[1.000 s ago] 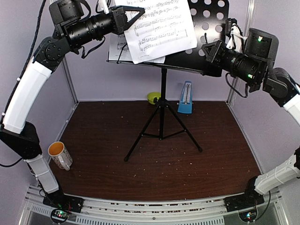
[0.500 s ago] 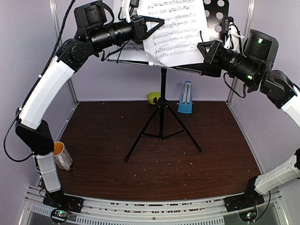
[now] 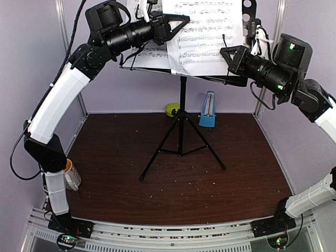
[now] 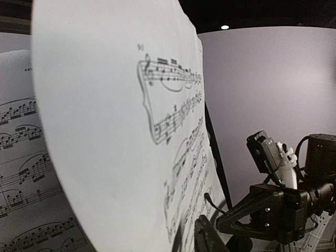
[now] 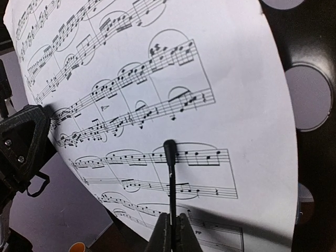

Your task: Set up the instrument practice props

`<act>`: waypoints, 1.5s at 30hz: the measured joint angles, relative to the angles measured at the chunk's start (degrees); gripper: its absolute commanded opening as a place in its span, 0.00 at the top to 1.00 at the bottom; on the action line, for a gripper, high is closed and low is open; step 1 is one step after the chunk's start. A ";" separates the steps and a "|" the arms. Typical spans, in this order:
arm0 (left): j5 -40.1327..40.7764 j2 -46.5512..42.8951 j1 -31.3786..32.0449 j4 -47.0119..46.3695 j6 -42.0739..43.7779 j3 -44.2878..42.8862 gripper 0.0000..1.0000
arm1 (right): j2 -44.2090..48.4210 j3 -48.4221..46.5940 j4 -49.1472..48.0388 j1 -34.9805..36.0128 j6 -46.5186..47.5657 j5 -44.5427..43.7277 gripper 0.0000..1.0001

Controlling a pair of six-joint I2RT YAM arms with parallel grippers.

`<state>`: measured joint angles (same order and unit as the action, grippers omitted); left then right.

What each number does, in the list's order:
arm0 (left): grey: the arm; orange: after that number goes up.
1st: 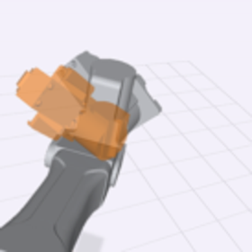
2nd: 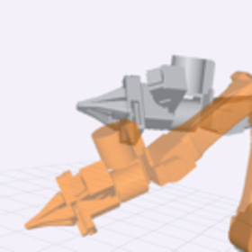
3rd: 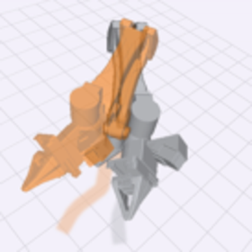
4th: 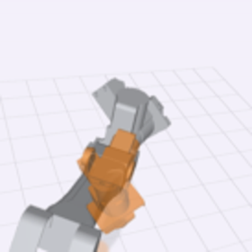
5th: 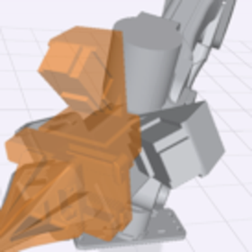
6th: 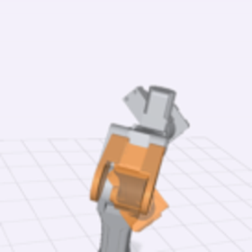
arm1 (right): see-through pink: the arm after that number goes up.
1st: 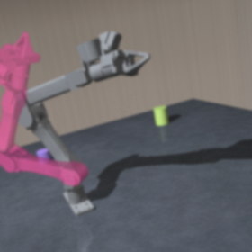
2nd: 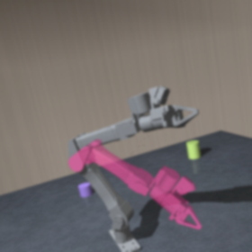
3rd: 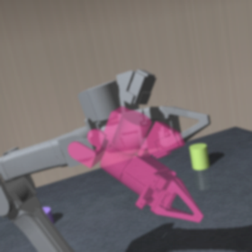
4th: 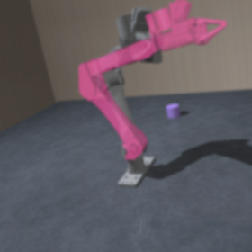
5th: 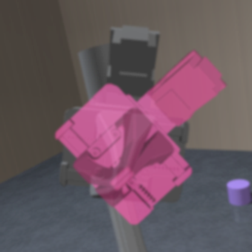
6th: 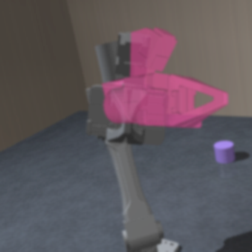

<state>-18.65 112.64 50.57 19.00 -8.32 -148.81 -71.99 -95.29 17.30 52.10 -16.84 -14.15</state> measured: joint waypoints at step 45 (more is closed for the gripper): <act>1.22 -4.20 0.76 -1.25 -2.54 9.20 0.99 | 0.35 0.85 -1.22 -0.72 0.15 1.36 1.00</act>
<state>-17.43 108.44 51.33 17.76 -10.85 -139.61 -71.64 -94.43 16.08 51.37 -16.69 -12.80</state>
